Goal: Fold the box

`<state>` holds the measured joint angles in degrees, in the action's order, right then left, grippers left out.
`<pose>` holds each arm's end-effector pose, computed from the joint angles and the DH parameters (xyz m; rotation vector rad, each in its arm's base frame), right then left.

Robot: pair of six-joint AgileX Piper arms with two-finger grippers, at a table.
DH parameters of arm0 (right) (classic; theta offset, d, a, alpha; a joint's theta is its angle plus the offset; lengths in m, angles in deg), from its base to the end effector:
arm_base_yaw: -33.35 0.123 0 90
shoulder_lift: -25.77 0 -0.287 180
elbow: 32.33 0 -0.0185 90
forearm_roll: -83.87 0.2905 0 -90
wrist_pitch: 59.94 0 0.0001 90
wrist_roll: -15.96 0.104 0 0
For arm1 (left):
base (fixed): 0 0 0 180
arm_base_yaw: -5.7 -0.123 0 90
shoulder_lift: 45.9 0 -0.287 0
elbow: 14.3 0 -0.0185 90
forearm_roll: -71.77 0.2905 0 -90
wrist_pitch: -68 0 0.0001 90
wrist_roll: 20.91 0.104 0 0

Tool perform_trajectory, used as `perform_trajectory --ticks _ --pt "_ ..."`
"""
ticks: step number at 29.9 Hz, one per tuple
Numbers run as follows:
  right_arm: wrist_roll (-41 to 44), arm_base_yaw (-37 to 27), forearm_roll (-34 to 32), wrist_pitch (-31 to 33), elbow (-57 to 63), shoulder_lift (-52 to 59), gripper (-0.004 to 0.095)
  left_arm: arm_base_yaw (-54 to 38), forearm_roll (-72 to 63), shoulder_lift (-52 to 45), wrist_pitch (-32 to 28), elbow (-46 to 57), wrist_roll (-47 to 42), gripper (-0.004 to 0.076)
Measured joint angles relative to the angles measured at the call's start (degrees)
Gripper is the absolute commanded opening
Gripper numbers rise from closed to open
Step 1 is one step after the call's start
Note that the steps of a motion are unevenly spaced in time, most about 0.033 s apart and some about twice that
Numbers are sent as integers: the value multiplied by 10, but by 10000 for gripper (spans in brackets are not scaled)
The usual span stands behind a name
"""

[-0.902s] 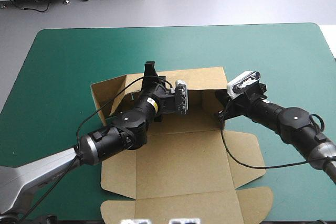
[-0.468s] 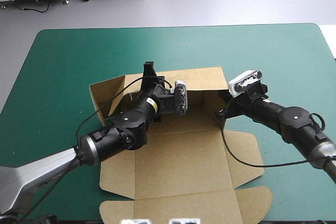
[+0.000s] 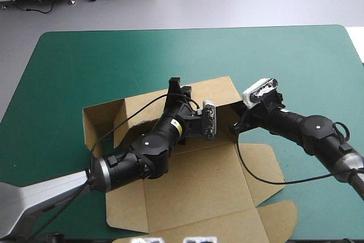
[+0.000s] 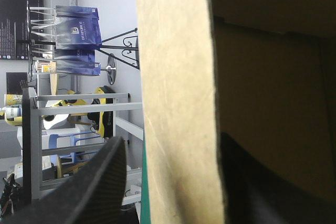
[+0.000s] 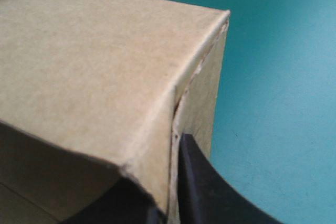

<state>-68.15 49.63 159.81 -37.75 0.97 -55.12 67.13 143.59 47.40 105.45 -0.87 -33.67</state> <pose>0.2878 0.1238 0.2561 -0.6801 1.9713 0.4663 0.2314 -0.2991 0.3009 1.5094 1.3722 0.5701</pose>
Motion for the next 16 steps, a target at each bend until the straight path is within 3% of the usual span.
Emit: perform_trajectory --ticks 16 --pt "8 2 -4 -1 0 0 -24 155 -87 -55 137 0 0 388"
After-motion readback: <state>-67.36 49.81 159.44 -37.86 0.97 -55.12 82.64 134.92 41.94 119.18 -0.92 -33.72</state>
